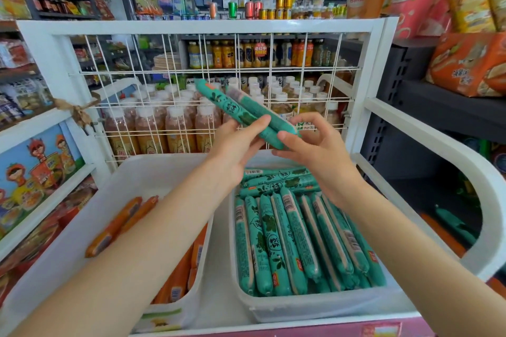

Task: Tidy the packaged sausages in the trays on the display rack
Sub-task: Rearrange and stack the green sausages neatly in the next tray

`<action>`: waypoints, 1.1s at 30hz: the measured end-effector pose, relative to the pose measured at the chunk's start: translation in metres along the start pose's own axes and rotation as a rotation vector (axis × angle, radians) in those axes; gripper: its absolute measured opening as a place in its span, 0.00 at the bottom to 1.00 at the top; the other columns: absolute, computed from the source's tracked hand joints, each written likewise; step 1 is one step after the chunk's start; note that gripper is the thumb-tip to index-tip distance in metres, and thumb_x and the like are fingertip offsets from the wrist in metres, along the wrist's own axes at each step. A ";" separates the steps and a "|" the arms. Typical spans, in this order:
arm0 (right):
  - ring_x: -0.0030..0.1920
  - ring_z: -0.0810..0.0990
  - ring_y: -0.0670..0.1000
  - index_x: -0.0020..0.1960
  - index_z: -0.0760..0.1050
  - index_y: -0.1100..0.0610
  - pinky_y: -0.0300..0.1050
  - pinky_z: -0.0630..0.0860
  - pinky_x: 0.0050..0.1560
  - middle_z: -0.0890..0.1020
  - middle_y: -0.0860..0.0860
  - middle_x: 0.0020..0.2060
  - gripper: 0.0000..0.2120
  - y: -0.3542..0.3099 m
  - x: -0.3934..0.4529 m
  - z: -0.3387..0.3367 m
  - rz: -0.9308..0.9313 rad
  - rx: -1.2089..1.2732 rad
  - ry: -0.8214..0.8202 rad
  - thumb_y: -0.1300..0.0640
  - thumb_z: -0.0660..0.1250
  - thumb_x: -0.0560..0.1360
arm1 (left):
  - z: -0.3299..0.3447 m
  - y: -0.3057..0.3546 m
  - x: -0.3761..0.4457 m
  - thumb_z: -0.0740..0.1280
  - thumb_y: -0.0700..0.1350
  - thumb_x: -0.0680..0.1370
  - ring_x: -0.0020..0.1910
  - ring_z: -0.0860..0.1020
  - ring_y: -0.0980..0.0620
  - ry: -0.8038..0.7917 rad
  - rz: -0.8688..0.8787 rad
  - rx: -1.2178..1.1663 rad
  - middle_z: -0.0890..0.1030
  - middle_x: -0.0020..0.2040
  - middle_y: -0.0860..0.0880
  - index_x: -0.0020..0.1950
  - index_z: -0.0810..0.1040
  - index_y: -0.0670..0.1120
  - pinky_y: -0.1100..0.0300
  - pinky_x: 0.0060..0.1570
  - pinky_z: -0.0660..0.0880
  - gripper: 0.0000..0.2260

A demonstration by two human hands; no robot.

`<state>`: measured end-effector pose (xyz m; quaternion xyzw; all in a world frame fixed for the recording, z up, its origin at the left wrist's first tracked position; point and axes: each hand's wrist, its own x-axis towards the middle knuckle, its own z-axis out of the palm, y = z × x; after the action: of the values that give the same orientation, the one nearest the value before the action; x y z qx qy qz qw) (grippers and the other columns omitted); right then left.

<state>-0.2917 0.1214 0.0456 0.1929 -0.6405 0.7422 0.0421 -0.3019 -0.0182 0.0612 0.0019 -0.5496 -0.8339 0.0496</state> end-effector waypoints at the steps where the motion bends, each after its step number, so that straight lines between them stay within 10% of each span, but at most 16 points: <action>1: 0.39 0.84 0.54 0.51 0.72 0.57 0.43 0.80 0.47 0.84 0.56 0.42 0.11 0.003 0.002 -0.001 0.037 0.026 0.057 0.64 0.69 0.71 | 0.000 -0.005 0.002 0.67 0.37 0.75 0.45 0.81 0.53 0.008 -0.027 -0.011 0.82 0.51 0.45 0.53 0.76 0.41 0.66 0.42 0.79 0.08; 10: 0.41 0.82 0.56 0.48 0.74 0.58 0.43 0.81 0.41 0.82 0.57 0.43 0.05 0.014 0.017 -0.007 0.177 0.039 0.141 0.59 0.68 0.73 | 0.005 -0.026 0.016 0.66 0.35 0.75 0.45 0.80 0.54 0.005 -0.108 -0.046 0.81 0.48 0.46 0.52 0.76 0.41 0.67 0.41 0.79 0.07; 17: 0.42 0.80 0.54 0.55 0.77 0.63 0.39 0.81 0.37 0.80 0.59 0.47 0.11 0.029 0.040 -0.049 0.277 -0.114 0.235 0.68 0.67 0.73 | 0.007 -0.024 0.019 0.63 0.42 0.78 0.42 0.81 0.45 -0.141 -0.500 0.069 0.80 0.45 0.37 0.53 0.71 0.37 0.58 0.39 0.80 0.09; 23: 0.52 0.78 0.57 0.60 0.73 0.62 0.44 0.79 0.46 0.75 0.62 0.59 0.13 0.040 0.060 -0.074 0.407 -0.584 0.139 0.65 0.64 0.76 | -0.017 -0.028 0.026 0.62 0.38 0.78 0.43 0.80 0.51 0.030 -0.243 0.489 0.81 0.45 0.45 0.62 0.71 0.38 0.62 0.39 0.79 0.13; 27: 0.50 0.79 0.59 0.66 0.69 0.58 0.48 0.74 0.51 0.79 0.60 0.53 0.17 0.040 0.055 -0.066 0.077 -1.306 0.035 0.60 0.62 0.77 | -0.029 -0.028 0.016 0.61 0.40 0.78 0.45 0.79 0.56 -0.142 -0.102 0.870 0.81 0.47 0.49 0.56 0.75 0.42 0.64 0.47 0.76 0.08; 33: 0.46 0.76 0.47 0.61 0.74 0.54 0.40 0.70 0.51 0.79 0.51 0.55 0.13 0.036 0.022 -0.035 0.167 -1.238 -0.565 0.53 0.60 0.78 | -0.039 -0.036 0.004 0.62 0.40 0.78 0.55 0.76 0.52 -0.249 0.054 1.238 0.79 0.52 0.50 0.52 0.77 0.47 0.56 0.59 0.72 0.06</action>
<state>-0.3315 0.1451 0.0161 0.2697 -0.9458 0.1615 -0.0815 -0.3066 -0.0402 0.0124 -0.0808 -0.9318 -0.3539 -0.0039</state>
